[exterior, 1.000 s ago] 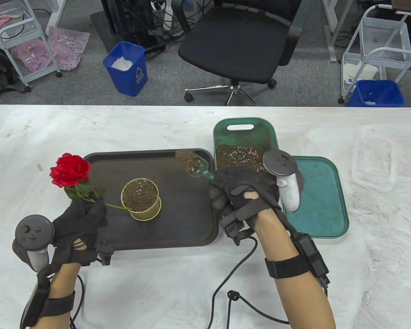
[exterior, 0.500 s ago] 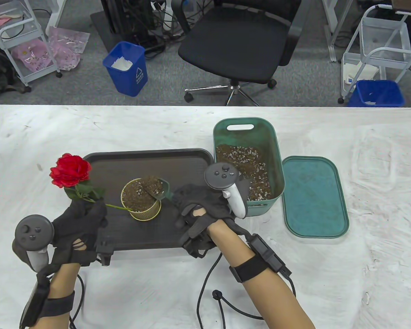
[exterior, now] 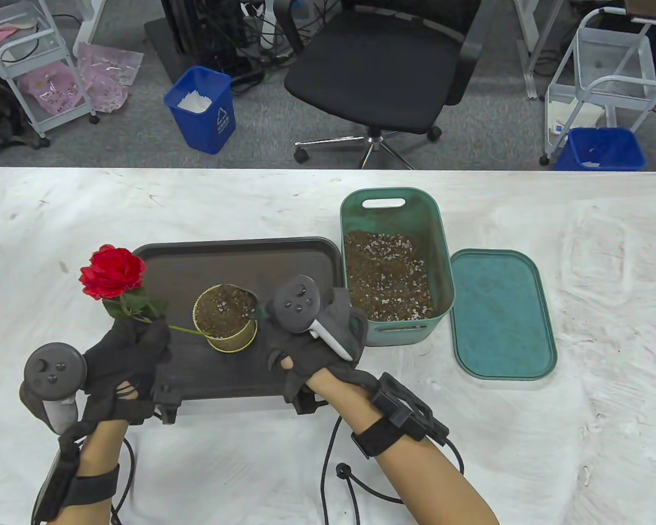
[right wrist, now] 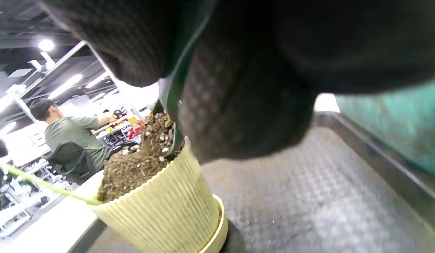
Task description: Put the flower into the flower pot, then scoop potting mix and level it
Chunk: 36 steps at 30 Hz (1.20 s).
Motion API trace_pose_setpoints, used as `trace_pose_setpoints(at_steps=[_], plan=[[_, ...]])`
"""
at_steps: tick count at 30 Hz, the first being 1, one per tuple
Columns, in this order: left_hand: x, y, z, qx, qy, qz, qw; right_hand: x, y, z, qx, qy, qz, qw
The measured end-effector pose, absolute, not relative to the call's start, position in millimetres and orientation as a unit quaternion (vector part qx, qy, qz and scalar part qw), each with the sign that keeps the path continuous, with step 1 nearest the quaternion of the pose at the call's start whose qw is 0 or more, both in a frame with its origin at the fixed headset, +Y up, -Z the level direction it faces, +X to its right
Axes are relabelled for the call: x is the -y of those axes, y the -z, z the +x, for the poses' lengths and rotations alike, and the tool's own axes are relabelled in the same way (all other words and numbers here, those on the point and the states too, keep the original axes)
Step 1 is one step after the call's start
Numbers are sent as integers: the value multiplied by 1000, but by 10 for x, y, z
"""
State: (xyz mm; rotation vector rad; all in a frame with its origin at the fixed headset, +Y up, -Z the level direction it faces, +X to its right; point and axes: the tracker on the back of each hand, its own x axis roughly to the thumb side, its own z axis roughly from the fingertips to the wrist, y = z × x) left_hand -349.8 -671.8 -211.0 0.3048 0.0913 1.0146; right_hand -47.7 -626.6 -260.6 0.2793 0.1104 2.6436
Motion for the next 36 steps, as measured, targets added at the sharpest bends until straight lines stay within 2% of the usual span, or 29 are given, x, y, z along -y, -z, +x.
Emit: trace_pose_setpoints(at_steps=[9,16,22,27,31,36], plan=[[6718,2111,-3499,-42,-484,145,862,6191,2444,-747,66,-979,160,106],[6720,2112,-3499,-43,-485,145,862,6166,2429,-758,95,-976,183,65],[6716,2114,-3507,-43,-485,143,862,6034,2469,-619,129,-976,165,52],[6711,2112,-3502,-41,-482,145,863,5761,2569,-273,154,-980,111,65],[6714,2113,-3505,-41,-483,145,863,5533,2725,188,155,-983,22,97],[6710,2114,-3500,-40,-482,145,863,5475,3075,713,94,-989,-88,77]])
